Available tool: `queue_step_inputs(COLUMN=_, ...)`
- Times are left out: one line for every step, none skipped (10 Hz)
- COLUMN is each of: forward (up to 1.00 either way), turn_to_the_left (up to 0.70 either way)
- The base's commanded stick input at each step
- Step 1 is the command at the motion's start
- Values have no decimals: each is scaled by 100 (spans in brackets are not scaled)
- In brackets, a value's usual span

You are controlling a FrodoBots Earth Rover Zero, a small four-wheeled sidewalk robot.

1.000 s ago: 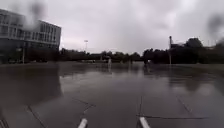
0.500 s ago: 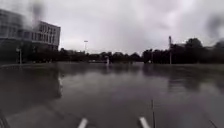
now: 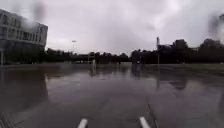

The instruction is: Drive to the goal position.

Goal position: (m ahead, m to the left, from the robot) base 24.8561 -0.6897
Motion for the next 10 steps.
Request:
queue_step_inputs(forward=100, turn_to_the_left=0)
queue_step_inputs(forward=100, turn_to_the_left=0)
queue_step_inputs(forward=100, turn_to_the_left=0)
queue_step_inputs(forward=100, turn_to_the_left=0)
queue_step_inputs(forward=100, turn_to_the_left=-16)
queue_step_inputs(forward=100, turn_to_the_left=-31)
queue_step_inputs(forward=100, turn_to_the_left=-23)
queue_step_inputs(forward=100, turn_to_the_left=-8)
queue_step_inputs(forward=100, turn_to_the_left=0)
queue_step_inputs(forward=100, turn_to_the_left=0)
